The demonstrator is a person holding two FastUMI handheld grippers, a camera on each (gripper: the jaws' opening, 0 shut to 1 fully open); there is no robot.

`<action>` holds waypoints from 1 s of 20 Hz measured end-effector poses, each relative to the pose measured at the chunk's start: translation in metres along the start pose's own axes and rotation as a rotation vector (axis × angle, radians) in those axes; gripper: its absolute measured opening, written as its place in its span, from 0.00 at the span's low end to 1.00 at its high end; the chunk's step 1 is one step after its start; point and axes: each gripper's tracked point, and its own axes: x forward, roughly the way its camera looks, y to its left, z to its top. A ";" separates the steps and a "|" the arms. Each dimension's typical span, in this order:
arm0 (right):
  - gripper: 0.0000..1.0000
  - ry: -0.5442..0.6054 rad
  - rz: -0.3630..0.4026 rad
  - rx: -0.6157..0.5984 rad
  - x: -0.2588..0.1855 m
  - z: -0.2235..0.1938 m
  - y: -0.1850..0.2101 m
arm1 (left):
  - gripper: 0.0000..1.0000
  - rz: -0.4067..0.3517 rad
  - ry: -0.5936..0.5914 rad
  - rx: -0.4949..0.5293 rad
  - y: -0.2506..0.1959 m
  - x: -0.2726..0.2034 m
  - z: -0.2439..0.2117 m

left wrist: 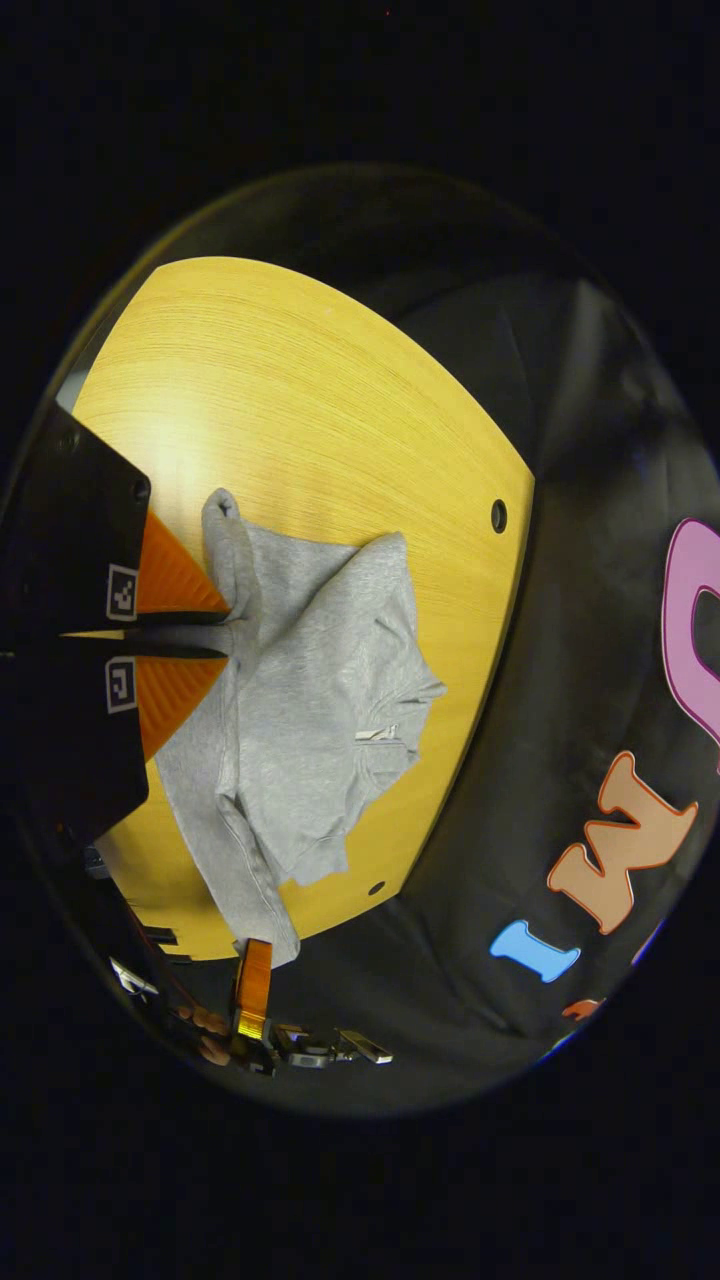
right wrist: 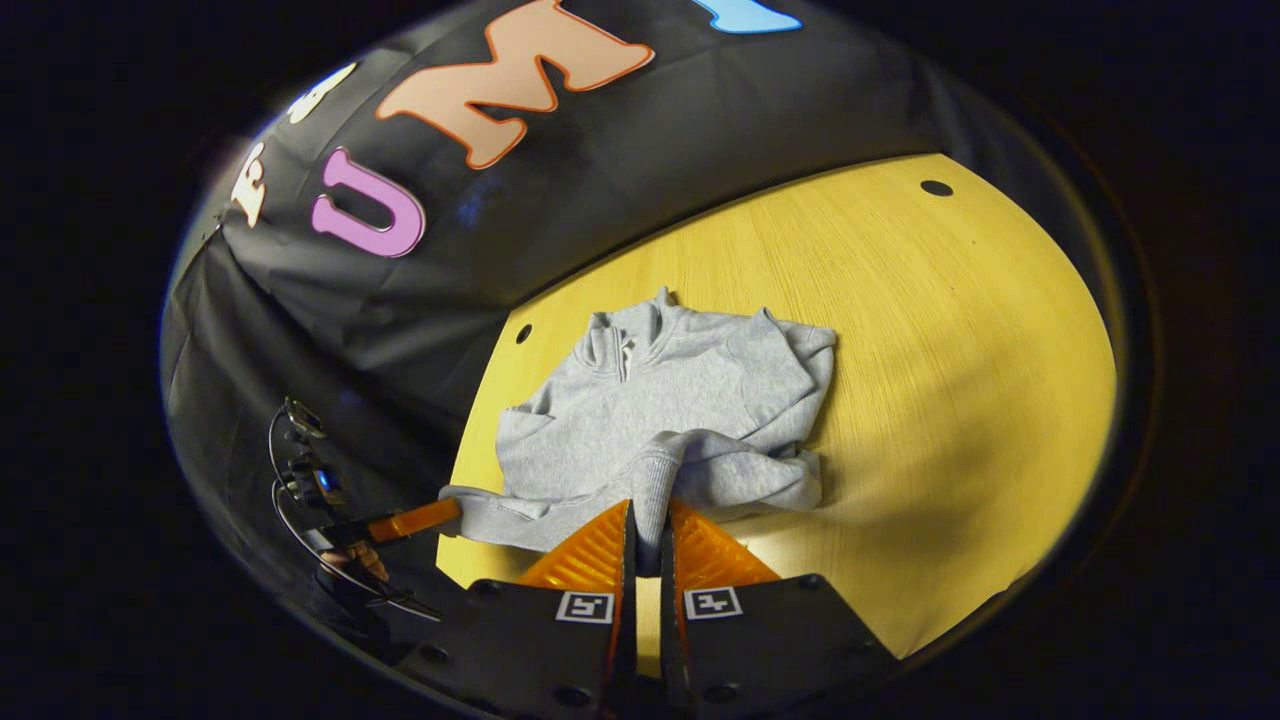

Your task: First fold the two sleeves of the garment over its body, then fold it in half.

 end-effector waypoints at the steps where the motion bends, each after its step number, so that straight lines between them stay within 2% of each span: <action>1: 0.12 0.002 -0.001 0.025 0.004 0.004 0.000 | 0.00 0.005 0.003 -0.013 0.002 0.004 0.004; 4: 0.12 0.003 -0.003 0.079 0.025 0.017 -0.004 | 0.00 0.025 0.007 -0.053 0.007 0.022 0.014; 8: 0.11 0.019 -0.050 0.111 0.053 0.021 -0.018 | 0.00 0.051 0.028 -0.096 0.014 0.044 0.016; 9: 0.15 0.024 -0.064 0.110 0.059 0.020 -0.021 | 0.00 0.058 0.033 -0.105 0.016 0.049 0.016; 11: 0.15 0.029 -0.093 0.113 0.071 0.021 -0.029 | 0.00 0.065 0.046 -0.117 0.018 0.057 0.015; 12: 0.19 0.030 -0.107 0.115 0.075 0.020 -0.031 | 0.02 0.068 0.050 -0.121 0.018 0.059 0.015; 13: 0.18 0.030 -0.107 0.121 0.078 0.021 -0.030 | 0.03 0.072 0.055 -0.122 0.019 0.062 0.016; 15: 0.24 0.018 -0.106 0.122 0.082 0.025 -0.029 | 0.06 0.078 0.052 -0.123 0.020 0.064 0.019; 16: 0.26 0.000 -0.100 0.120 0.082 0.029 -0.026 | 0.11 0.066 0.034 -0.128 0.019 0.067 0.023; 17: 0.44 -0.029 -0.091 0.114 0.083 0.035 -0.022 | 0.13 0.059 0.010 -0.135 0.019 0.067 0.029; 18: 0.62 -0.057 -0.087 0.108 0.082 0.041 -0.020 | 0.24 0.053 -0.020 -0.142 0.018 0.067 0.035; 19: 0.79 -0.088 -0.081 0.101 0.081 0.047 -0.016 | 0.24 0.053 -0.057 -0.148 0.019 0.068 0.044; 20: 0.97 -0.127 -0.089 0.083 0.078 0.056 -0.015 | 0.57 0.055 -0.099 -0.144 0.019 0.067 0.053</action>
